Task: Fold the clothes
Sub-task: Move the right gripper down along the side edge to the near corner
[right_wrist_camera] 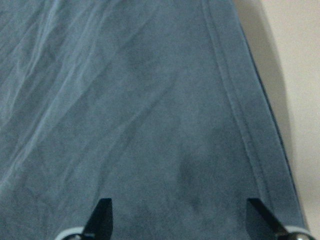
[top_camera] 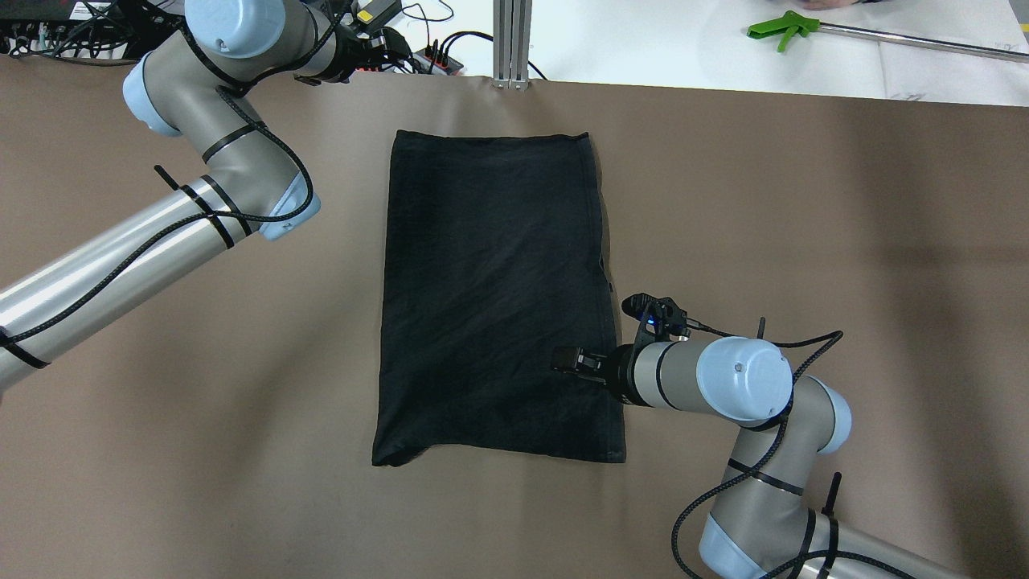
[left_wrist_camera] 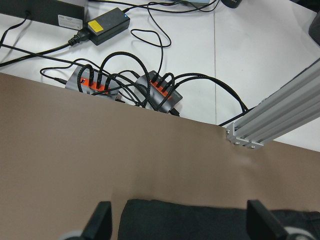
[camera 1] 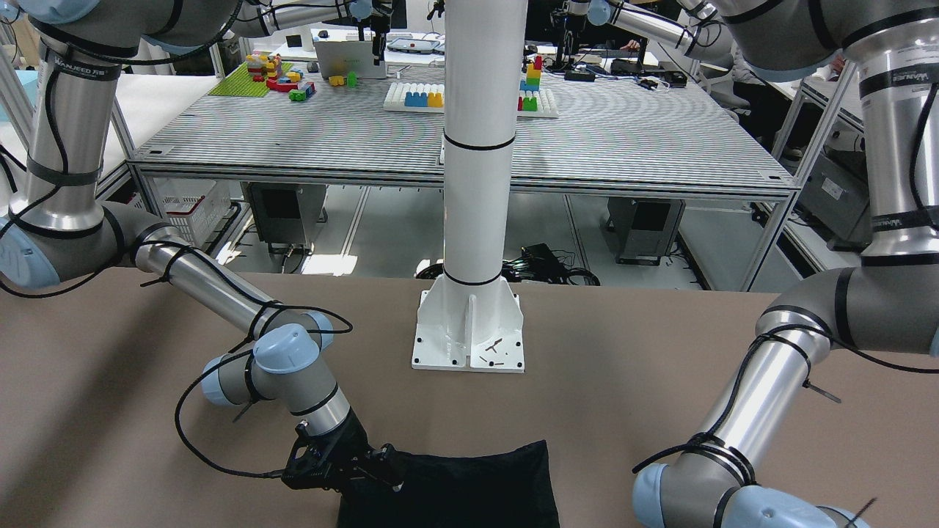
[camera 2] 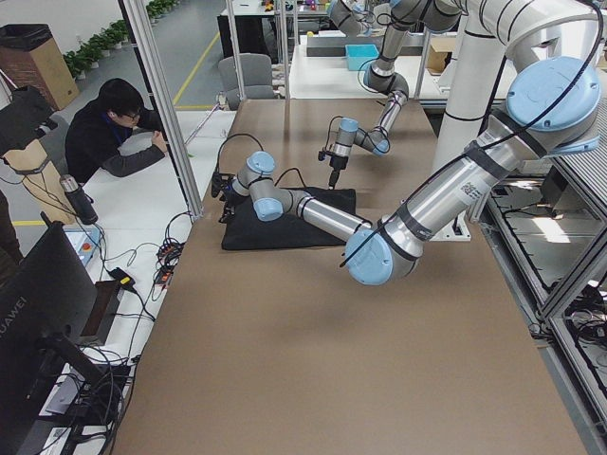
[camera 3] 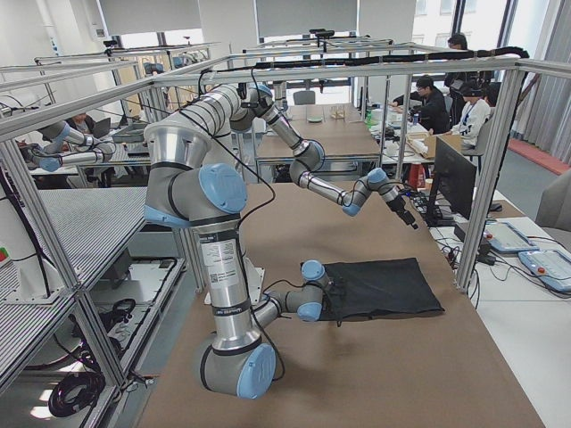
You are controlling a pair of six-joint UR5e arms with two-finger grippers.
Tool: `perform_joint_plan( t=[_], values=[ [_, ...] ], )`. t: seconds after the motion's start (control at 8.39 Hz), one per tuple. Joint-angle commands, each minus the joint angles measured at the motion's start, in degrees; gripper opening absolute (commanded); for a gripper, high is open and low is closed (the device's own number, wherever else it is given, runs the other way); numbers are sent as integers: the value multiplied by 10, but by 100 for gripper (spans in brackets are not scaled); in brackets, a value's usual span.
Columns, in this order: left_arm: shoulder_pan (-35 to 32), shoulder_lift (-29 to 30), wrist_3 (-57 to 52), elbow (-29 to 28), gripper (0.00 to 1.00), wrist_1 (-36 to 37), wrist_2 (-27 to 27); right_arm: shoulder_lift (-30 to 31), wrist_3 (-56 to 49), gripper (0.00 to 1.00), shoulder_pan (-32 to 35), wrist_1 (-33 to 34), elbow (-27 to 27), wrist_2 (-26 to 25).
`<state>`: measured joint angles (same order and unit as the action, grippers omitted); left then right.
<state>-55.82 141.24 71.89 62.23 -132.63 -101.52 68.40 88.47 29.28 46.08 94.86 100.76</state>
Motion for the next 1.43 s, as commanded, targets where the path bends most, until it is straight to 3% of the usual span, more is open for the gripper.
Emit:
perform_joint_plan(
  t=[0.0,0.6,1.07,1.19,1.31],
  values=[
    [-1,0,-1,1,95,0,0,2,1,95,-6,60,49,-5],
    [2,-1,0,0,95,0,0,2,14,95,-46,53,16,-50],
    [3,-1,0,-1,95,0,2,-21,14,94,-48,62,-7,-52],
    [3,-1,0,-1,95,0,2,-40,27,89,-48,61,-26,-58],
    [3,-1,0,-1,95,0,3,-63,70,69,-49,63,-49,-63]
  ],
)
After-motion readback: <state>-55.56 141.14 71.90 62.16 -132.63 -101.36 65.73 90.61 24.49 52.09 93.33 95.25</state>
